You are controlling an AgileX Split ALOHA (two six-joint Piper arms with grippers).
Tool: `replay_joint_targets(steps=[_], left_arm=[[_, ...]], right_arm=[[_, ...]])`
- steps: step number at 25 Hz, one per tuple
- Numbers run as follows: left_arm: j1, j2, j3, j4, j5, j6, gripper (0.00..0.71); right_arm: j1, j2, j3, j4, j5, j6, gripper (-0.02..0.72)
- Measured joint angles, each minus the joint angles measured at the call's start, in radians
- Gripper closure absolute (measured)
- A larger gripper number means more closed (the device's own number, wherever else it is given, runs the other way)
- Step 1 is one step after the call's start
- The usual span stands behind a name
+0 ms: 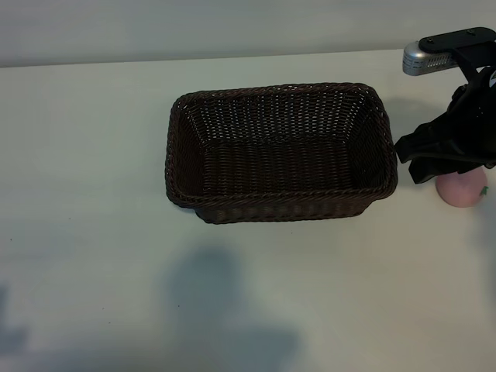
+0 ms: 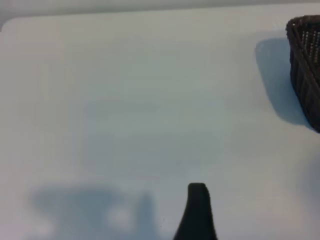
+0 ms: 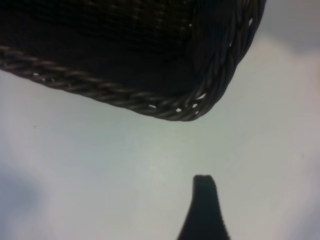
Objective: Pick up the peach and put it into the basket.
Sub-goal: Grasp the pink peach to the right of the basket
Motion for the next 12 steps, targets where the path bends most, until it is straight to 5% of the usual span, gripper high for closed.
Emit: replay_joint_targets(steps=[12], left_arm=[[0.0,-0.041,0.169,-0.001,-0.041,-0.001,0.114]], right_arm=[[0.0,0.0,0.0,0.0,0.0,0.0,0.166]])
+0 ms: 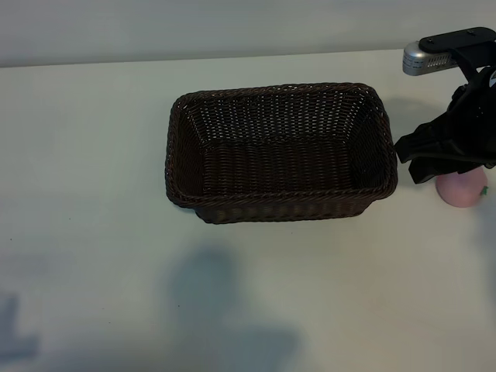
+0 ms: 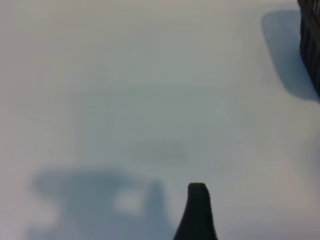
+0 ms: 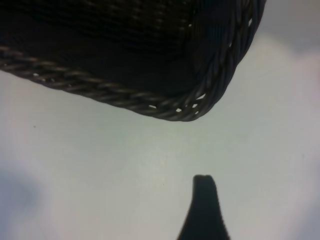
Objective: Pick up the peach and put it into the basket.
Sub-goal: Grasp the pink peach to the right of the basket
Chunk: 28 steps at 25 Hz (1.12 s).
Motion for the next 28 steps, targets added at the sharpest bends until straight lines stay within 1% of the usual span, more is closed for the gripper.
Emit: replay_joint_targets(steps=[9,15,28], left_arm=[[0.0,-0.13,0.092,0.0,0.003,-0.007,0.114],[0.0,-0.132,0.108,0.0,-0.018,-0.009,0.114],[-0.001,-0.132,0.117,0.0,-0.017,-0.009,0.114]], right_arm=[[0.0,0.0,0.0,0.0,0.0,0.0,0.166],[0.0,0.0,0.0,0.0,0.0,0.0,0.166],[0.0,0.0,0.0,-0.001,-0.005,0.0,0.166]])
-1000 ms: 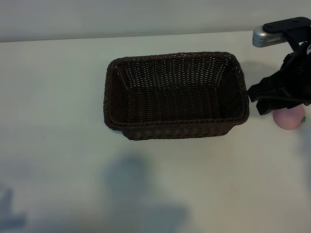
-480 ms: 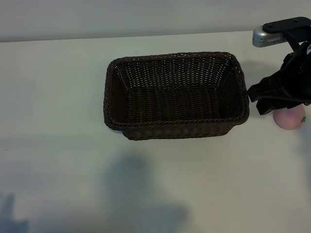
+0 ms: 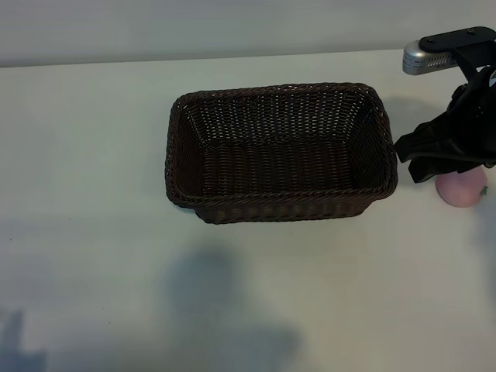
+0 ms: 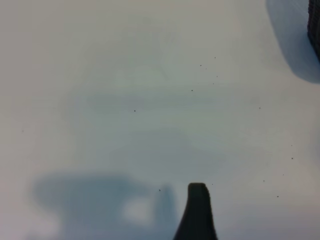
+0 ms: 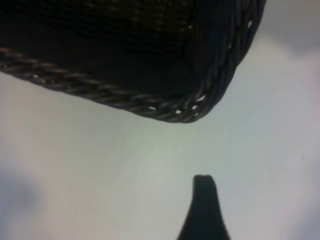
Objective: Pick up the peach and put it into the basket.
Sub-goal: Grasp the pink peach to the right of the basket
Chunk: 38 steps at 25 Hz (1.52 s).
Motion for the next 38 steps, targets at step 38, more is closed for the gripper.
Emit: replay_joint_targets(steps=[38], left_arm=[[-0.001,0.0,0.0,0.0,0.0,0.002,0.114]], right_arm=[[-0.232,0.294,0.0,-0.097,-0.247,0.036,0.166]])
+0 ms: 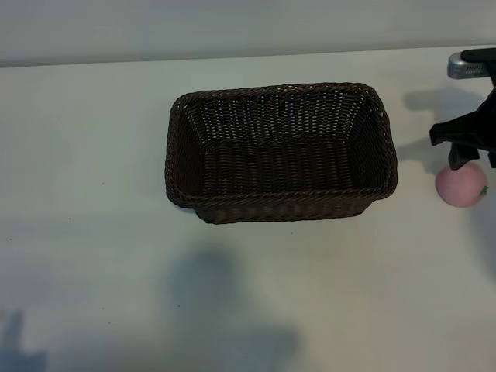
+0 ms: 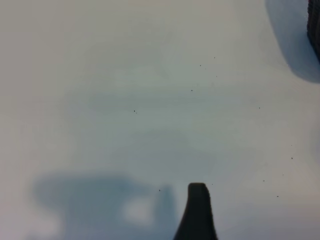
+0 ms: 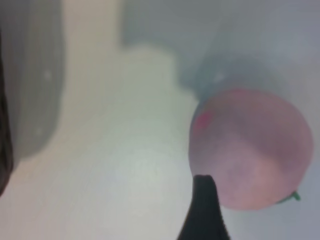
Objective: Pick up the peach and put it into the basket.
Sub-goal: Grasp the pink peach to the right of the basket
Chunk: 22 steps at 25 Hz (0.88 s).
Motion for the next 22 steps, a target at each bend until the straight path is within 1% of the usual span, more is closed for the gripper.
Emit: replay_joint_targets(steps=[12,14,15,16,19,20,21,22], left_arm=[[0.0,0.0,0.0,0.0,0.0,0.0,0.116],[0.0,0.0,0.0,0.0,0.0,0.0,0.116],[0.0,0.0,0.0,0.0,0.0,0.0,0.116],[0.0,0.0,0.0,0.0,0.0,0.0,0.116],[0.0,0.0,0.0,0.0,0.0,-0.001,0.116],[0.0,0.0,0.0,0.0,0.0,-0.001,0.116],[0.0,0.0,0.0,0.0,0.0,-0.001,0.116],[0.0,0.0,0.0,0.0,0.0,-0.001,0.116]], right_arm=[[0.0,0.086,0.0,0.001,-0.033,-0.004,0.166],[0.0,0.098,0.0,0.001,-0.035,-0.004,0.188],[0.0,0.1,0.0,0.001,-0.035,-0.004,0.214],[0.0,0.1,0.0,0.001,-0.034,-0.004,0.259],[0.0,0.1,0.0,0.001,-0.033,0.007,0.46],[0.0,0.1,0.0,0.001,-0.032,0.007,0.541],[0.0,0.1,0.0,0.001,-0.032,0.007,0.6],[0.0,0.1,0.0,0.001,-0.032,0.007,0.629]])
